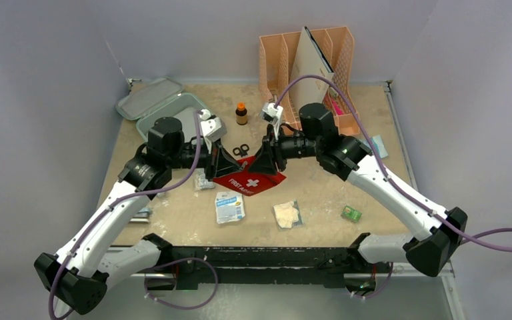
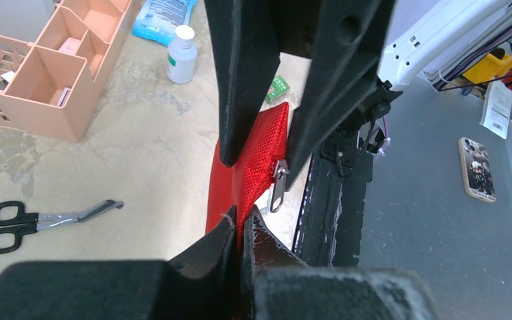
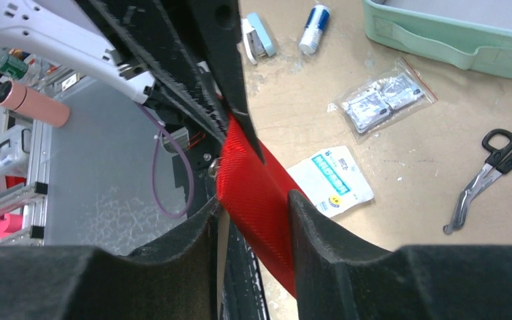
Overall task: Organize the medicine kit
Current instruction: Zip the medicine pouch.
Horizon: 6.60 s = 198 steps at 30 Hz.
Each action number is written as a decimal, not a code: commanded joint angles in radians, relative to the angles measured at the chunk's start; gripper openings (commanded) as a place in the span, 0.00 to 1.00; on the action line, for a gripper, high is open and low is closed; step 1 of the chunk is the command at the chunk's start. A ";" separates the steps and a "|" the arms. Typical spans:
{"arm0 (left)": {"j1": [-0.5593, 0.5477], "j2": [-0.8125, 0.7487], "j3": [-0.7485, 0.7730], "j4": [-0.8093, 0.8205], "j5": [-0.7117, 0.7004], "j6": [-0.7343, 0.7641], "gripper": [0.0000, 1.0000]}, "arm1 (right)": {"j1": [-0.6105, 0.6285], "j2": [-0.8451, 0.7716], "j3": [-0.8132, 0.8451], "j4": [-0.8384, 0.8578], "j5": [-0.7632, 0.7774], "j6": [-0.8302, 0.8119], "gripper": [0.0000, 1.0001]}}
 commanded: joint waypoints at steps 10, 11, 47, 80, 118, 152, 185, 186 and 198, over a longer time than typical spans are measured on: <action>0.003 -0.051 0.018 0.033 -0.023 0.079 0.00 | -0.001 0.003 -0.018 0.104 0.093 0.008 0.05; 0.002 -0.049 0.023 0.027 -0.045 0.103 0.00 | -0.001 -0.003 -0.018 0.101 0.107 0.016 0.10; 0.002 -0.251 -0.197 0.553 -0.507 -0.134 0.00 | 0.413 -0.012 -0.035 0.599 0.869 -0.571 0.40; 0.002 -0.302 -0.195 0.470 -0.538 -0.110 0.00 | 0.541 0.045 -0.089 0.904 1.219 -0.769 0.23; 0.002 -0.345 -0.212 0.474 -0.442 -0.079 0.00 | 0.333 -0.088 -0.091 0.589 0.847 0.075 0.32; 0.002 -0.351 -0.213 0.528 -0.350 -0.079 0.00 | 0.330 -0.040 -0.090 0.664 0.692 0.343 0.31; 0.002 -0.396 -0.239 0.541 -0.334 -0.078 0.00 | 0.154 -0.054 -0.054 0.414 0.346 0.111 0.00; 0.002 -0.392 -0.237 0.539 -0.333 -0.082 0.00 | 0.149 -0.047 -0.044 0.403 0.332 0.095 0.00; 0.002 -0.377 -0.195 0.385 -0.369 -0.255 0.31 | 0.129 -0.054 -0.044 0.398 0.336 0.049 0.00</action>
